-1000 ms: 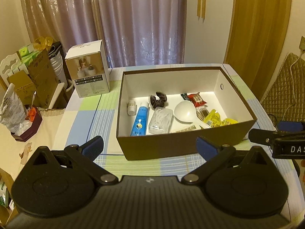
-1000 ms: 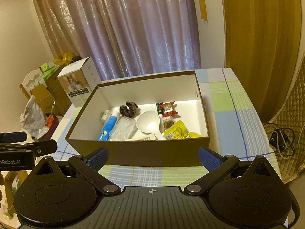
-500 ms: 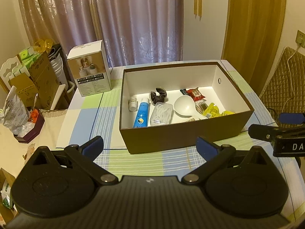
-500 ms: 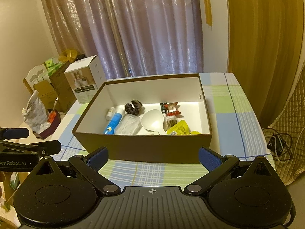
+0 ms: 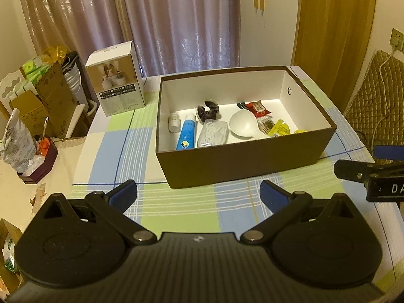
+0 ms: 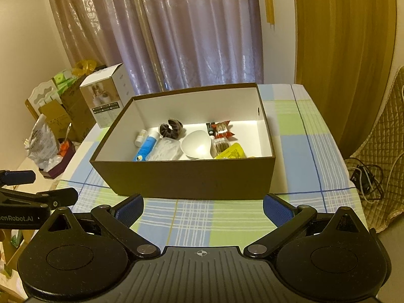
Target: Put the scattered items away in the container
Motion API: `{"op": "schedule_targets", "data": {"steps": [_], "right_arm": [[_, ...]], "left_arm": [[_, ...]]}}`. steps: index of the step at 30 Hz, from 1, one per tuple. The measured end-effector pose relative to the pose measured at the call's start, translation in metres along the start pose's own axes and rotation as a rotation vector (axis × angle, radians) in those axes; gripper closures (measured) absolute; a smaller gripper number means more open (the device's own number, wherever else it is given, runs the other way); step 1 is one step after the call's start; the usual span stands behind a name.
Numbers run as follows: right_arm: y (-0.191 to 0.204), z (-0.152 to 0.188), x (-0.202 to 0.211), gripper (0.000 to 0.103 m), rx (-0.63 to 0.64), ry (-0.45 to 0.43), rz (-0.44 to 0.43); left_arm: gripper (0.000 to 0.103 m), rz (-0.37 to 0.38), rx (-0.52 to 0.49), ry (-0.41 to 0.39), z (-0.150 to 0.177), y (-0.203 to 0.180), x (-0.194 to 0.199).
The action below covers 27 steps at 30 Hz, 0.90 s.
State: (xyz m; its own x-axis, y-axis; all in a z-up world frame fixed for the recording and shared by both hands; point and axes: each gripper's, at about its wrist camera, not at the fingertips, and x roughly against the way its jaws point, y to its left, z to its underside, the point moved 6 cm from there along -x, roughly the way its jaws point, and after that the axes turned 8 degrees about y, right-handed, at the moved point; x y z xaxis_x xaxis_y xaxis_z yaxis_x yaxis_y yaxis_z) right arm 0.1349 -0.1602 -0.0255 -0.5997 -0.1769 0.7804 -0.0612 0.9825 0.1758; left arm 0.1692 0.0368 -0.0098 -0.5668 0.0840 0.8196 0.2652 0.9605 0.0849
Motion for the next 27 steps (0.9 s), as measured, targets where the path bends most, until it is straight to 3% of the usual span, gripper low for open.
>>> {"op": "schedule_targets", "data": {"steps": [27], "right_arm": [[-0.006, 0.008, -0.024, 0.0, 0.0, 0.047, 0.025]], "left_arm": [[0.001, 0.02, -0.026, 0.052, -0.001, -0.007, -0.029]]}}
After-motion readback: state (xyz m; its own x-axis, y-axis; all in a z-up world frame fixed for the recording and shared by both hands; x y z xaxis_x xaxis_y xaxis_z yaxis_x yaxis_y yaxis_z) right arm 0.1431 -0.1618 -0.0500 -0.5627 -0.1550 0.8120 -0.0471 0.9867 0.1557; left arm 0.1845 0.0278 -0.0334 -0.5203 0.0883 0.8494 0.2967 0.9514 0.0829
